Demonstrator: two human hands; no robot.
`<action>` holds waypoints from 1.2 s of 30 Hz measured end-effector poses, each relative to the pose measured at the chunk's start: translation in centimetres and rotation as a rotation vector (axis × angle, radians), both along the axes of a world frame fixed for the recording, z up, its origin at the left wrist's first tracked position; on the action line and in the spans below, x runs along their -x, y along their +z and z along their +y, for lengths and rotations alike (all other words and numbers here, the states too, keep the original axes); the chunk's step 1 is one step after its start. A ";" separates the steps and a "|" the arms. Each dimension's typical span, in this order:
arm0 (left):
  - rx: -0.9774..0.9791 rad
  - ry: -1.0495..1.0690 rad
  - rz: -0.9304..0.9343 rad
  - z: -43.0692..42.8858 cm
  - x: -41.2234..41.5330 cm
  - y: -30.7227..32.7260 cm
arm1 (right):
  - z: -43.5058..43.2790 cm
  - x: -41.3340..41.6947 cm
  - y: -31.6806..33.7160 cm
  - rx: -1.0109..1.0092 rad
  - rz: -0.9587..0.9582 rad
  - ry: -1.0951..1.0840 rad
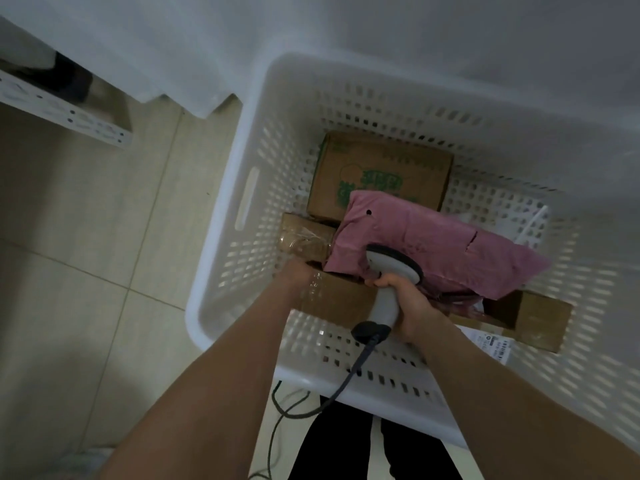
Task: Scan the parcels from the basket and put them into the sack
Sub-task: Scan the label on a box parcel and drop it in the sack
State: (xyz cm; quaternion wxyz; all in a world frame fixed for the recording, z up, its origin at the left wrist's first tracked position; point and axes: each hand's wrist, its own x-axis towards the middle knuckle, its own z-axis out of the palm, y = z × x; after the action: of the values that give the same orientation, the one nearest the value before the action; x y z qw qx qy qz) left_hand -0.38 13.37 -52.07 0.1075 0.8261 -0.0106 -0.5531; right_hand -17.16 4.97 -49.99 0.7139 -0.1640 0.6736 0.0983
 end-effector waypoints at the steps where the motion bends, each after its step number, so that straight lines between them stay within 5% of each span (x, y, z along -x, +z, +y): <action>1: -0.008 0.003 0.022 0.1 0.2 -0.1 | 0.1 0.1 -0.4 0.001 -0.018 -0.004; 7: -0.063 0.060 0.083 0.4 0.1 -0.1 | 1.4 0.3 -0.9 -0.030 -0.074 -0.088; 14: -0.070 0.160 -0.100 0.6 -1.6 6.4 | 1.9 0.5 4.4 0.036 -0.034 -0.177; 21: 0.131 0.593 -0.111 -1.6 -2.7 17.2 | 0.6 -1.1 13.1 0.212 0.068 -0.223; 36: 0.362 0.655 -0.065 -6.4 -3.9 44.4 | -6.0 -2.5 39.2 0.353 -0.092 -0.436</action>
State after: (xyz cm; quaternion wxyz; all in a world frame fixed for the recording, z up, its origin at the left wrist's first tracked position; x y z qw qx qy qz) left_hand 3.54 7.00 -7.70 0.4225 0.7704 0.1533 -0.4522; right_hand -14.69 -1.00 -10.81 0.7083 -0.1414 0.6668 -0.1839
